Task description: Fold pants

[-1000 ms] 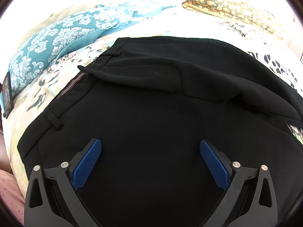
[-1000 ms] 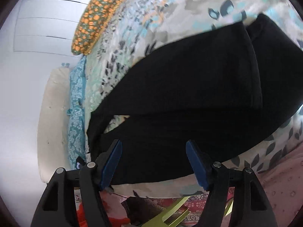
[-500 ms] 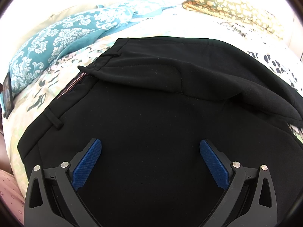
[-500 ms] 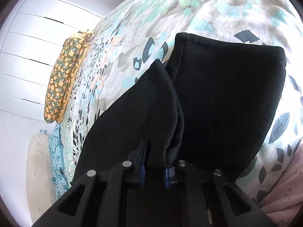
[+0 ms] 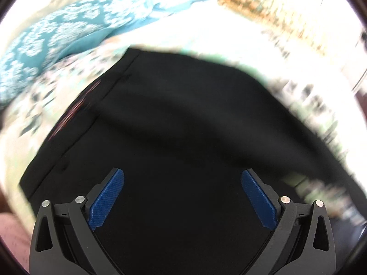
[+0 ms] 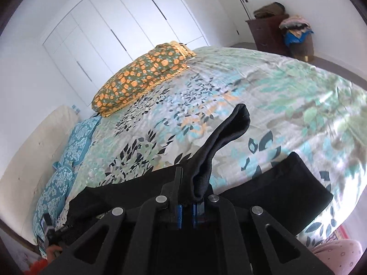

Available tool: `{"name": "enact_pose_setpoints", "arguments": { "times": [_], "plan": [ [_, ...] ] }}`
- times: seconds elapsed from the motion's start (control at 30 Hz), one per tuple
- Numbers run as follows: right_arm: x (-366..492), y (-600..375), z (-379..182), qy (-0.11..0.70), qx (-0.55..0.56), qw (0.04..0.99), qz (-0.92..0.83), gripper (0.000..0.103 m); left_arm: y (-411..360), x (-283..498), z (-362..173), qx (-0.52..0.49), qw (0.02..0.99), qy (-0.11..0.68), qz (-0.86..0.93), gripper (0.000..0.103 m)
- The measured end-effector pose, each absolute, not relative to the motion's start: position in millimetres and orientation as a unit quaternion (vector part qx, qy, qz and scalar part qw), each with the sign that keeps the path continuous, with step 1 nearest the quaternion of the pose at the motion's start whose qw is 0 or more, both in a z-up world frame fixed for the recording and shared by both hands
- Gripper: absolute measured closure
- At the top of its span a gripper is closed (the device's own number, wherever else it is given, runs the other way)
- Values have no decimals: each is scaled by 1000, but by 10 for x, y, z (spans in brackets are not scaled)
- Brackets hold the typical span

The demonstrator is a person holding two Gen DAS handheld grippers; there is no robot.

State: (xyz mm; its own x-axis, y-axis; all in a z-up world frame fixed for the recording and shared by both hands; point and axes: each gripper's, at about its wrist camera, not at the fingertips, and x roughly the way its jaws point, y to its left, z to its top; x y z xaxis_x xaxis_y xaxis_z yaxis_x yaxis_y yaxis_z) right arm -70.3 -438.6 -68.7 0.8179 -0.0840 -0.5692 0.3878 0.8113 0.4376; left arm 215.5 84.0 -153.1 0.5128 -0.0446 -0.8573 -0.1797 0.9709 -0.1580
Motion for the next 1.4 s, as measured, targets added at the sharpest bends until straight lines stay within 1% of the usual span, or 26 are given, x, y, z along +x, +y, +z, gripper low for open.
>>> {"name": "enact_pose_setpoints", "arguments": {
  "times": [0.1, 0.2, 0.37, 0.4, 0.47, 0.5, 0.53, 0.57, 0.6, 0.7, 0.77, 0.87, 0.93, 0.97, 1.03, 1.07, 1.13, 1.2, 1.27, 1.4],
  "plan": [
    [-752, -4294, -539, 265, 257, 923, -111, 97, 748, 2620, -1417, -177, 840, 512, -26, 1],
    [-811, -4193, -376, 249, 236, 935, -95, 97, 632, 3170, -1542, -234, 795, 557, -58, 1],
    [-1033, -4114, -108, 221, 212, 949, -71, 97, 490, 3535, -1761, -226, 780, 584, -13, 2],
    [-1084, -4105, -67, 216, 204, 952, -67, 97, 497, 3569, -1791, -233, 777, 584, -7, 5],
    [-1161, -4093, -18, 218, 190, 955, -64, 97, 581, 3602, -1834, -257, 771, 582, 2, 31],
    [-1182, -4112, -15, 223, 189, 954, -63, 97, 646, 3590, -1844, -280, 765, 580, -1, 58],
    [-1185, -4144, -37, 232, 190, 952, -64, 97, 716, 3564, -1847, -303, 760, 575, -7, 87],
    [-1166, -4185, -80, 241, 191, 949, -67, 97, 788, 3531, -1861, -318, 756, 572, -9, 98],
    [-1122, -4240, -133, 251, 192, 946, -71, 97, 849, 3481, -1835, -332, 753, 568, -8, 97],
    [-867, -4499, -295, 268, 214, 936, -74, 97, 1010, 3327, -1491, -359, 763, 536, -29, 98],
    [-659, -4663, -307, 261, 233, 934, -71, 97, 1081, 3110, -1031, -360, 788, 497, -53, 98],
    [-451, -4766, -193, 255, 243, 934, -55, 97, 1234, 2444, -338, -312, 846, 426, -74, 98],
    [-393, -4799, -198, 272, 234, 932, -53, 97, 1323, 1919, -247, -283, 862, 415, -64, 96],
    [-387, -4825, -254, 287, 227, 929, -58, 97, 1352, 1676, -327, -280, 858, 426, -57, 96],
    [-422, -4902, -450, 320, 222, 918, -75, 97, 1320, 1292, -704, -279, 835, 471, -43, 96],
    [-435, -4958, -601, 349, 223, 906, -87, 97, 1273, 1117, -995, -270, 820, 503, -37, 96],
    [-501, -5061, -890, 396, 223, 884, -109, 97, 1207, 933, -1425, -265, 795, 545, -30, 96],
    [-581, -5147, -1136, 437, 215, 863, -134, 97, 1137, 852, -1740, -273, 769, 577, -29, 97],
    [-695, -5260, -1310, 462, 232, 842, -153, 97, 1058, 836, -1831, -261, 760, 594, -31, 96],
    [-900, -5488, -1481, 480, 281, 813, -171, 97, 949, 843, -1779, -249, 764, 594, -38, 97]
  ]
}}
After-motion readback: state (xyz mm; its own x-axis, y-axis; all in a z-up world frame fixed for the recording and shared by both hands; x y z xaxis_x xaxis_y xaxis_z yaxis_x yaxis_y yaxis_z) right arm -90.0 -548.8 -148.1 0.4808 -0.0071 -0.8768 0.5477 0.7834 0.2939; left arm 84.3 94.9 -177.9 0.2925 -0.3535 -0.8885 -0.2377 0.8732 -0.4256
